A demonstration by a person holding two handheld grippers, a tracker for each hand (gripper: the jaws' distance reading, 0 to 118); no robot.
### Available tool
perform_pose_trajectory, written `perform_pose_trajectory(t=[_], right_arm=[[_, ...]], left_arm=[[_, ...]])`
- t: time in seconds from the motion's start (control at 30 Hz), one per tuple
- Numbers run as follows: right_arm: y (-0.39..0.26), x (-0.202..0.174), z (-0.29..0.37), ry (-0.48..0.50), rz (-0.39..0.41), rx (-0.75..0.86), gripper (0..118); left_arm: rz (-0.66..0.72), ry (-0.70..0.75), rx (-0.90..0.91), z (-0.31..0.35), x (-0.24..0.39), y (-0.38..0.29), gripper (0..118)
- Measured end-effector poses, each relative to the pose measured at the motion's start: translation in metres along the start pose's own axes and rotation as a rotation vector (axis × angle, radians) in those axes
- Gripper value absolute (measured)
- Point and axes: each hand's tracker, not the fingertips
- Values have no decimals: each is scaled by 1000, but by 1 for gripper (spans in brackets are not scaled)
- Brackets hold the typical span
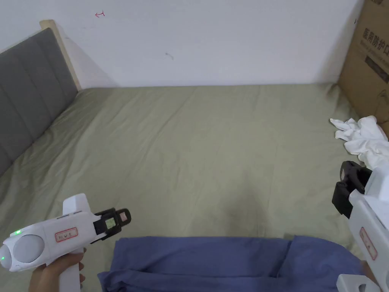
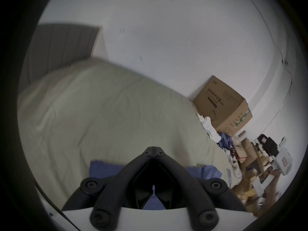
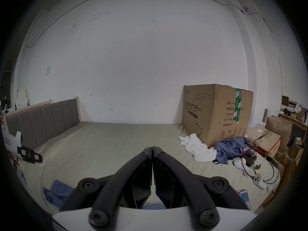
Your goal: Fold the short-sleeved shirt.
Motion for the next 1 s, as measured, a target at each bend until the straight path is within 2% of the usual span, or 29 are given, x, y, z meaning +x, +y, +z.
perform_pose_trajectory(t=[0.1, 0.17, 0.2, 0.27, 0.3, 0.33, 0.37, 0.4, 0.43, 0.6, 0.67, 0.7, 0.77, 0.83, 0.93, 1.0], right_arm=[[-4, -1, -7, 13, -27, -23, 0], [-8, -3, -12, 10, -28, -40, 0], [-10, -5, -15, 8, -27, -50, 0], [-14, -8, -20, 8, -26, -63, 0], [-15, -9, -22, 9, -28, -73, 0], [-17, -10, -24, 12, -32, -80, 0], [-14, -16, -20, 15, -36, -86, 0], [-15, -18, -20, 21, -43, -93, 0], [-16, -19, -22, 24, -53, -101, 0], [-22, -24, -31, 17, -54, -133, 0], [-23, -25, -33, 17, -48, -140, 0], [-23, -25, -34, 19, -48, -142, 0], [-24, -24, -35, 20, -52, -147, 0], [-24, -24, -36, 18, -53, -150, 0], [-23, -24, -36, 18, -54, -151, 0], [-21, -23, -36, 21, -52, -152, 0]], left_arm=[[73, -5, -79, -4, -25, -5, 0], [120, 9, -135, -14, -59, -5, 7], [130, 4, -165, -17, -71, -5, 17], [134, 27, -201, -24, -87, -9, 21], [138, 51, -237, -24, -84, -17, 33], [132, 69, -255, -28, -89, -19, 62], [120, 68, -258, -31, -94, -20, 78], [119, 68, -260, -34, -100, -21, 85], [123, 67, -269, -27, -78, -26, 87], [126, 31, -318, -51, -94, -41, 83], [115, 32, -347, -61, -93, -45, 74], [104, 37, -365, -71, -114, -44, 68], [84, 50, -379, -79, -113, -48, 50], [62, 64, -368, -79, -108, -51, 41], [69, 49, -363, -81, -104, -53, 14], [-13, 96, -343, -78, -94, -52, 8]])
